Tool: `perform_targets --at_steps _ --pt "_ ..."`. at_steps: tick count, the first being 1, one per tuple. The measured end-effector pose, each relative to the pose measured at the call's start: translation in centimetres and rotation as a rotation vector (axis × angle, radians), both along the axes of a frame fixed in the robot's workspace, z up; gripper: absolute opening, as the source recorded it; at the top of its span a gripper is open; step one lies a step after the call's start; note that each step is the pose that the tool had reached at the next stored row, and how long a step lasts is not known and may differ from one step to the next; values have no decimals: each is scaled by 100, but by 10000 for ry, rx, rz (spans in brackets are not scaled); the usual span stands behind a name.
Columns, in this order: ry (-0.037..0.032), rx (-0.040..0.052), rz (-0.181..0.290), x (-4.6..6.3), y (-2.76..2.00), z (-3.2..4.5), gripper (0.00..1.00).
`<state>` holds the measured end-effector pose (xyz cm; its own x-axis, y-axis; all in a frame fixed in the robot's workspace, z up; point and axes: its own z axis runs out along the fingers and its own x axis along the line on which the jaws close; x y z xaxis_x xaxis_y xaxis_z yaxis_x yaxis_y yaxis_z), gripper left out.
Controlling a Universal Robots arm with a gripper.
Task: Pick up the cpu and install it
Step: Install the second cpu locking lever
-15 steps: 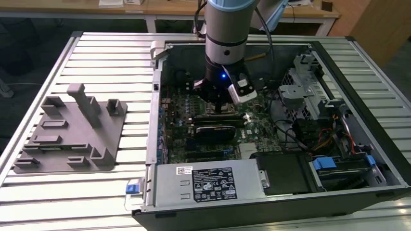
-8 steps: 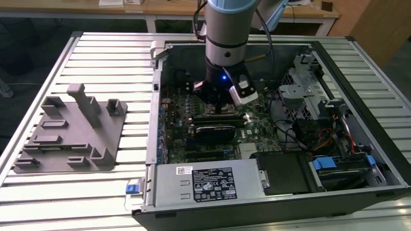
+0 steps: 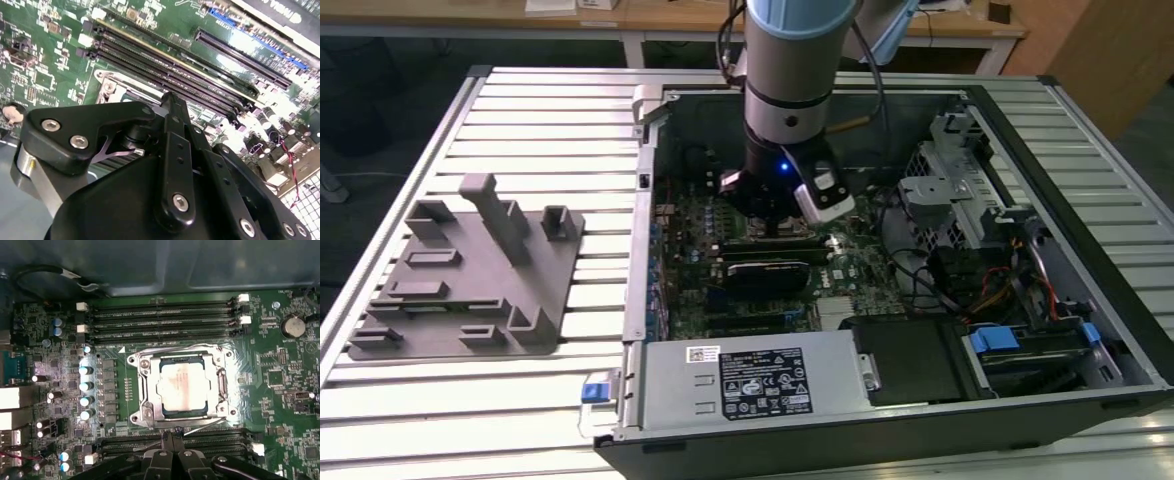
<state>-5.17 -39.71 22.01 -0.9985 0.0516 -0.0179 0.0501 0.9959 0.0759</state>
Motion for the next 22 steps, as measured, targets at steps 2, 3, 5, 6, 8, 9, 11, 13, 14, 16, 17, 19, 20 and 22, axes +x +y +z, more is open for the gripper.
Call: perform_targets --at_steps 2,3,5,6,8,9,11,13,14,16,17,19,20,22 --pt "0 66 43 -13 -12 -5 11" --pt "0 85 60 -20 -16 -8 11" --pt "-1 107 93 -31 -23 -14 11" --pt "-1 116 103 -35 -25 -19 11" --pt "0 127 123 -44 -31 -29 11" --pt "0 131 129 -49 -34 -34 11" --pt "0 137 144 -58 -40 -43 11" --pt "1 145 156 -64 -47 -53 11" --pt "1 152 159 -67 -51 -58 11" --pt "0 172 165 -75 -61 -66 11" --pt "0 184 168 -82 -66 -70 11" --pt "0 215 178 -97 -75 -77 11" --pt "0 234 183 -103 -80 -82 11" --pt "0 298 195 -117 -91 -93 11"
